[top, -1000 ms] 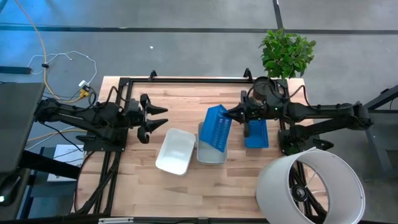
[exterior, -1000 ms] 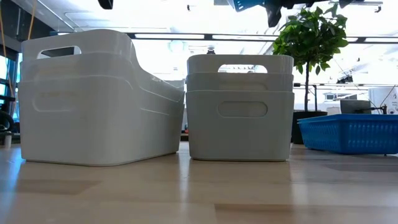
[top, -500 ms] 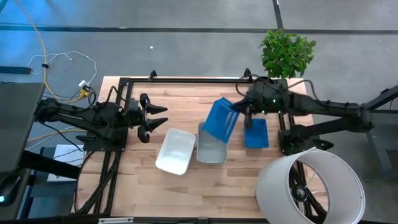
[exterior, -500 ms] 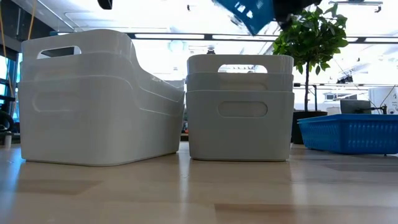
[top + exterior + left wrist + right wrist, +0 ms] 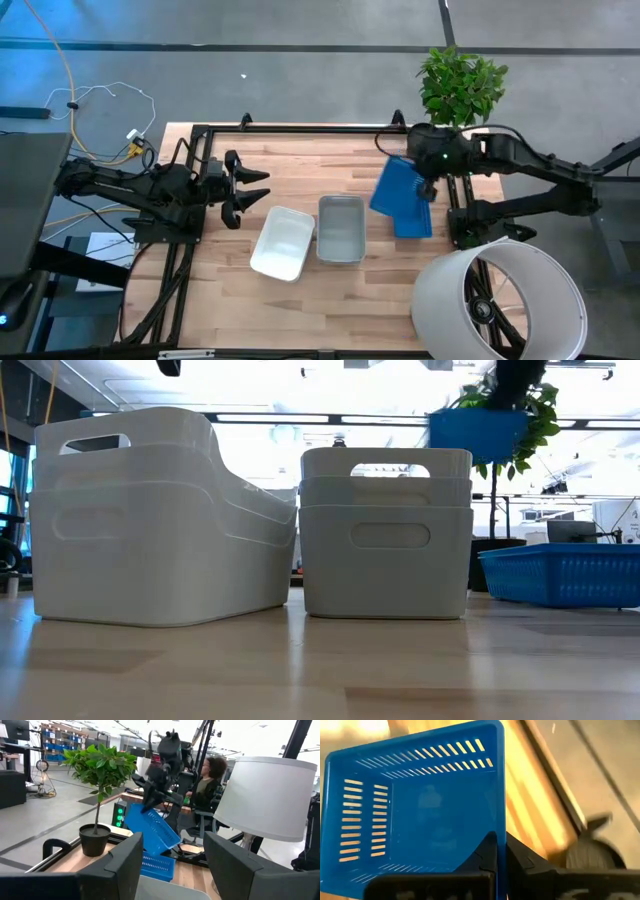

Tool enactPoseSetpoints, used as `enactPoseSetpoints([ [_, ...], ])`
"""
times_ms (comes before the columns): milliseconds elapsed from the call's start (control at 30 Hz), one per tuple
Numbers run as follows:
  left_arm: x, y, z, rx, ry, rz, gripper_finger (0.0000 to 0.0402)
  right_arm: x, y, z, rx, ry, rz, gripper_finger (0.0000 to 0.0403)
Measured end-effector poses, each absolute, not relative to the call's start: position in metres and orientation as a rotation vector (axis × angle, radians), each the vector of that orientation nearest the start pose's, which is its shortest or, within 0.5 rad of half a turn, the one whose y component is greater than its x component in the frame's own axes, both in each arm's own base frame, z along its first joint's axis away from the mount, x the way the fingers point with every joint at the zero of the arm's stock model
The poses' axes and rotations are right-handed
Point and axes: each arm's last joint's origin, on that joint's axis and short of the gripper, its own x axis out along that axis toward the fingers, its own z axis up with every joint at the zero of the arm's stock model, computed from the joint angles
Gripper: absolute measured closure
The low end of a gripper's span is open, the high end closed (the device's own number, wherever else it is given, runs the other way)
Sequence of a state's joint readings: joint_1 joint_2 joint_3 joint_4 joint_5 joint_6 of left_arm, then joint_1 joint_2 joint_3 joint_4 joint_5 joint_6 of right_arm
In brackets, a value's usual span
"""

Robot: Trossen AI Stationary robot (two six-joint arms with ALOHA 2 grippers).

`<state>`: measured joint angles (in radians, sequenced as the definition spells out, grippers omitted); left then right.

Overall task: Stack baskets by color
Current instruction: Stack the bottom blue bin on top of the other top blue bins

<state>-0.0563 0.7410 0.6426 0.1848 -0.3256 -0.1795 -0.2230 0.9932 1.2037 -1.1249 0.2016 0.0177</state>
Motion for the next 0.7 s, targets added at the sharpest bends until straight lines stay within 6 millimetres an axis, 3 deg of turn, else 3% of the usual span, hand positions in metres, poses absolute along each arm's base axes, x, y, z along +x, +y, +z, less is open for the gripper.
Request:
enactPoseSetpoints([
  [300,0.17,0.0,0.326,-0.195,-0.109,0.261,0.0204,0.136,-0.039,0.343,-0.085,1.198,-0.408,0.0403],
  [467,0.17,0.0,0.326,-0.195,-0.109,0.261,0.0204,0.14,-0.039,0.31,-0.182,1.304,-0.263,0.0403],
  [700,0.17,0.0,0.325,-0.195,-0.108,0.261,0.0204,0.151,-0.043,0.279,-0.188,1.253,-0.094,0.0403],
])
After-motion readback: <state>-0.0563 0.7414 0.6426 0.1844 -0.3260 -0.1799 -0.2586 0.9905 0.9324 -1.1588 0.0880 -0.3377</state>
